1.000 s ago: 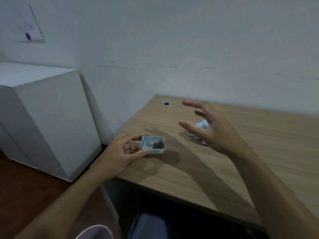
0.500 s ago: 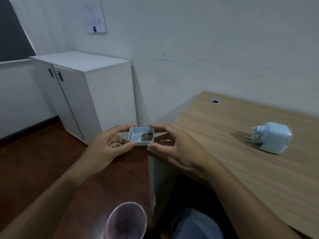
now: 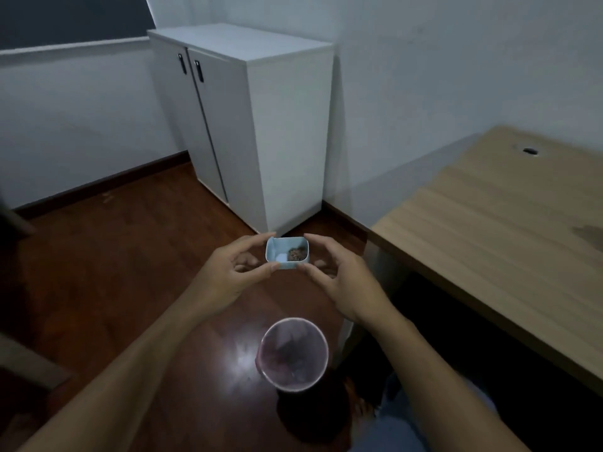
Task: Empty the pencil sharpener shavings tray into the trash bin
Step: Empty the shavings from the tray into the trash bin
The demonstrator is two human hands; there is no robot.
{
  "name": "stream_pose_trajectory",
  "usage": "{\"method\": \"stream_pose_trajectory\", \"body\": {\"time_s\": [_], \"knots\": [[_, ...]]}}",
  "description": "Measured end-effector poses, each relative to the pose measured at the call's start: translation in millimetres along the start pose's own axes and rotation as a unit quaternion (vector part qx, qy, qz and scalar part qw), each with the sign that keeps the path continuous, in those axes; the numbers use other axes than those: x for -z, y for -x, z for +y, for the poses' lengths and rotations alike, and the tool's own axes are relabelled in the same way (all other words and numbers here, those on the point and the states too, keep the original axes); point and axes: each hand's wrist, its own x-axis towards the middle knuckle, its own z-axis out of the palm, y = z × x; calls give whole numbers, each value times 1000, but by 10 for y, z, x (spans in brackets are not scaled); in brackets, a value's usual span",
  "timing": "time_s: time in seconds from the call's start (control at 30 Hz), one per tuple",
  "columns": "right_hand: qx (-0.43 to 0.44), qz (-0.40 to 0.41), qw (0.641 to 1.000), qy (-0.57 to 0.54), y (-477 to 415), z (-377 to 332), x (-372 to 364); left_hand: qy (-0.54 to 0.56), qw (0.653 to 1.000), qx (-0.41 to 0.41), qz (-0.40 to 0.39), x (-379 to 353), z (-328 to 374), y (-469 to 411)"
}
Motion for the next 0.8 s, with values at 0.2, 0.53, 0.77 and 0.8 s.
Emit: {"method": "stream_pose_trajectory", "body": {"time_s": [0.2, 0.53, 0.77, 0.8], "knots": [[-102, -54, 991, -71, 168, 521, -463, 1, 996, 84, -7, -142, -623, 258], [-230, -68, 958, -155, 529, 1342, -842, -9, 979, 204, -17, -554, -1395, 517], [-279, -60, 950, -129, 467, 1593, -947, -9, 947, 319, -27, -775, -1564, 503], [-281, -59, 950, -119, 457, 1626, -964, -11, 941, 337, -17, -794, -1576, 493]]}}
